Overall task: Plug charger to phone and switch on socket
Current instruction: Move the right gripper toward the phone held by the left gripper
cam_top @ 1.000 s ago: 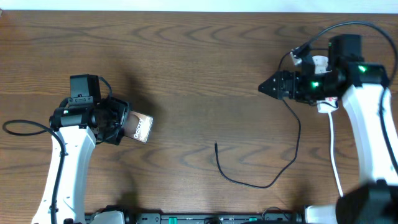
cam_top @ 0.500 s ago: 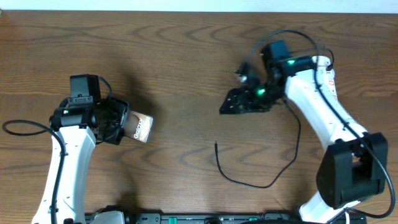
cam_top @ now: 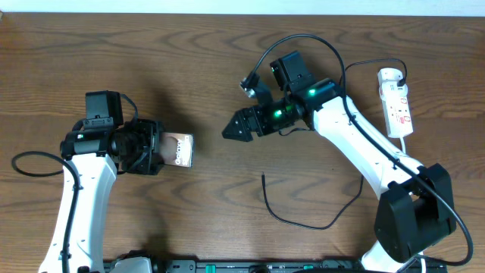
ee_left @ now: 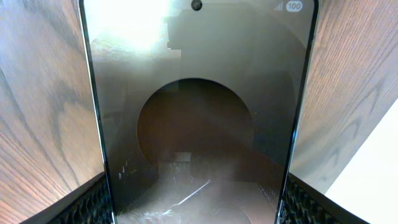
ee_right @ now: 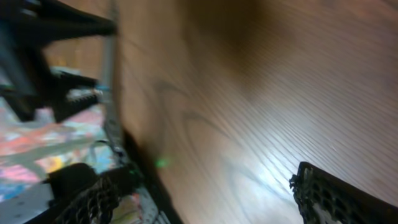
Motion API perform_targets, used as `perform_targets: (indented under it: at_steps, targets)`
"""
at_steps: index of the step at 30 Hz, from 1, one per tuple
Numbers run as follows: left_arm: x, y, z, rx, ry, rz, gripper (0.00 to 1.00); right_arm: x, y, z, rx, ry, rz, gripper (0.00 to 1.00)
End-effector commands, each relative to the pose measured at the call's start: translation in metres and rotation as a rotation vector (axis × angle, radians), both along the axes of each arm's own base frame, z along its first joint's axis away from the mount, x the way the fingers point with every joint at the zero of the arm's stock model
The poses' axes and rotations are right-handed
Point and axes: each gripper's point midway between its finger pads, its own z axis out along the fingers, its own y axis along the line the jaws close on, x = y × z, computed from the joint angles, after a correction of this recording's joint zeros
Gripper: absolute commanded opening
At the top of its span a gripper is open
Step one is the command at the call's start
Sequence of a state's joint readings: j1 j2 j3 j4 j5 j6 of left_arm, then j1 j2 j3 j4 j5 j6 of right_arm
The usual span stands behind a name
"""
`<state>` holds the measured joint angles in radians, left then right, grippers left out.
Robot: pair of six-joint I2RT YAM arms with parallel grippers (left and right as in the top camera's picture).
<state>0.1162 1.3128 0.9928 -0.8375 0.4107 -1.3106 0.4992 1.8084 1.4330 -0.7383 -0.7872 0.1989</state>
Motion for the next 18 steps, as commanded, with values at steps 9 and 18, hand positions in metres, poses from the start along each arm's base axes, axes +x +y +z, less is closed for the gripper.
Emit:
perform_targets:
  at_steps: [9, 18]
  targets:
    - [0.002, -0.019, 0.011, -0.176, 0.062, 0.171, 0.07, -0.015, 0.041, 0.039, 0.180, 0.041, 0.055, 0.89]
    - [0.000, -0.035, 0.012, -0.210, 0.095, 0.198, 0.07, -0.028, 0.058, 0.042, 0.195, 0.031, 0.094, 0.89]
